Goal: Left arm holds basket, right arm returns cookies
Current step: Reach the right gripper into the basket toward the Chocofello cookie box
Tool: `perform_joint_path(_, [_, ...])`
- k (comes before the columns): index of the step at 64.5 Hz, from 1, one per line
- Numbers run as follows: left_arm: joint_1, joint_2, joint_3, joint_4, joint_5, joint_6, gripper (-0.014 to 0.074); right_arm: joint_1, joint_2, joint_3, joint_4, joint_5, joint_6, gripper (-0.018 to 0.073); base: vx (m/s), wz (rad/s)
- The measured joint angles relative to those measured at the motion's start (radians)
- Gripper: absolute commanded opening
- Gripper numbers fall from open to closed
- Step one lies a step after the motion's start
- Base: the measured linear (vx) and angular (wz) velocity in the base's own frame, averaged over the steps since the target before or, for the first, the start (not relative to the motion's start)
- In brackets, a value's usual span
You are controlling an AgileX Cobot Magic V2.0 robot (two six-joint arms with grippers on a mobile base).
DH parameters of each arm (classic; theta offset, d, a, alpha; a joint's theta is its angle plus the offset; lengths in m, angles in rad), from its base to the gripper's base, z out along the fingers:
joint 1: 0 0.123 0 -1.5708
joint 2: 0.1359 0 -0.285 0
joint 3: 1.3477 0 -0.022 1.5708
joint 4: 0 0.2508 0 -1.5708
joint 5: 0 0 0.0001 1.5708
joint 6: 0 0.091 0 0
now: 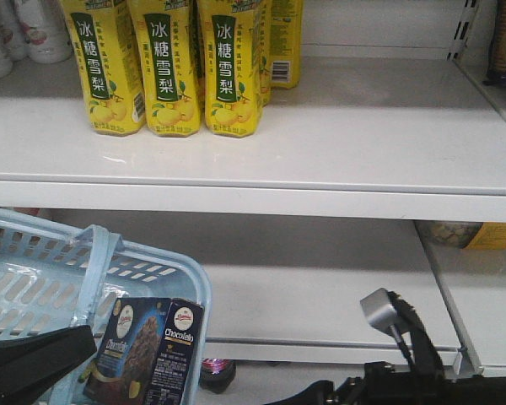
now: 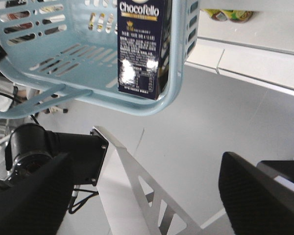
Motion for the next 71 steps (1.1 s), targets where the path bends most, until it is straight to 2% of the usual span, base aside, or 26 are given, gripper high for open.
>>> perform_joint_path(11, [0.000, 0.000, 0.000, 0.001, -0.005, 0.000, -0.0007, 0.119, 0.153, -0.118, 0.104, -0.056, -0.073, 0.0579, 0.00, 0.00])
perform_joint_path(33, [0.000, 0.000, 0.000, 0.001, -0.006, 0.001, -0.0007, 0.237, 0.311, -0.259, 0.204, -0.077, -0.127, 0.0554, 0.00, 0.00])
perform_joint_path(49, [0.000, 0.001, 0.000, 0.001, -0.006, 0.001, -0.0007, 0.255, 0.367, -0.280, 0.224, -0.149, -0.150, 0.0554, 0.00, 0.00])
perform_joint_path(71, [0.000, 0.002, 0.000, 0.001, -0.009, 0.001, -0.0007, 0.255, 0.369, -0.318, 0.242, -0.159, -0.210, 0.0554, 0.00, 0.00])
